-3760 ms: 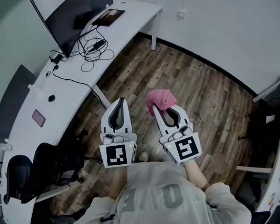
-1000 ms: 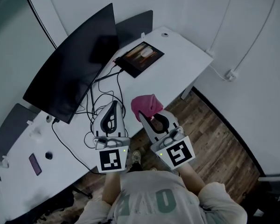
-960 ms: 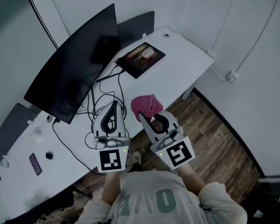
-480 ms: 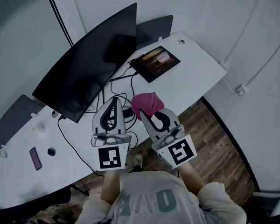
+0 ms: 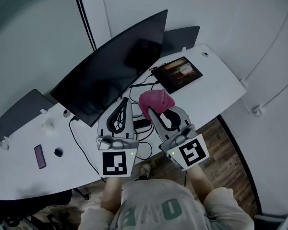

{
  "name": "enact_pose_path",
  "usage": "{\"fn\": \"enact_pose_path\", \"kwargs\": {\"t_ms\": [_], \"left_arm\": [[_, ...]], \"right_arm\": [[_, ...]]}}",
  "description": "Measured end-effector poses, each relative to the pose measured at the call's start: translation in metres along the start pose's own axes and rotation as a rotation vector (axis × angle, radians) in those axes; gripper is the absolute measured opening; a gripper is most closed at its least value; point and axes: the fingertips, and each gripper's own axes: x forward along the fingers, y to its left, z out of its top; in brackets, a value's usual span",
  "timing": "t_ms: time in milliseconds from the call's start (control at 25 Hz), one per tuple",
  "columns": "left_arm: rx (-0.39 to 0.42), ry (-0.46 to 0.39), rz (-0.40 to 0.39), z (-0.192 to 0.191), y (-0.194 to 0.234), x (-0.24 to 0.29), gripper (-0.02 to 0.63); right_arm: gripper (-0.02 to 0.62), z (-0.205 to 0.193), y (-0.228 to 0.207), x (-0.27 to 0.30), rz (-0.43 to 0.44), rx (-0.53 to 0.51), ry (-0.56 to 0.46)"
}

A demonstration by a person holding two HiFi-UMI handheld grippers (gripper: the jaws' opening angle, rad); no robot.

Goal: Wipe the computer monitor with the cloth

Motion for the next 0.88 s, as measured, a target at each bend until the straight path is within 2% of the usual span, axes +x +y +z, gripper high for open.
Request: {"fn": "enact_pose_path", "kwargs": {"t_ms": [320, 560, 880], "left_arm": [[0.003, -0.024, 0.014, -0.002, 0.037, 0.014, 0.014], [-0.012, -0.007, -0.004, -0.015, 0.047, 0.027, 0.014], [-0.029, 0.027, 0.072, -0.024, 0.052, 0.034, 0.014]], "right_arm": [[0.051, 0.000, 0.010, 0.051, 0.051, 0.004, -0.020], [0.051, -0.014, 0.006, 0.074, 0.048, 0.035, 0.003], [0.051, -0.020, -0.004, 0.083, 0.110, 0.069, 0.000]]}}
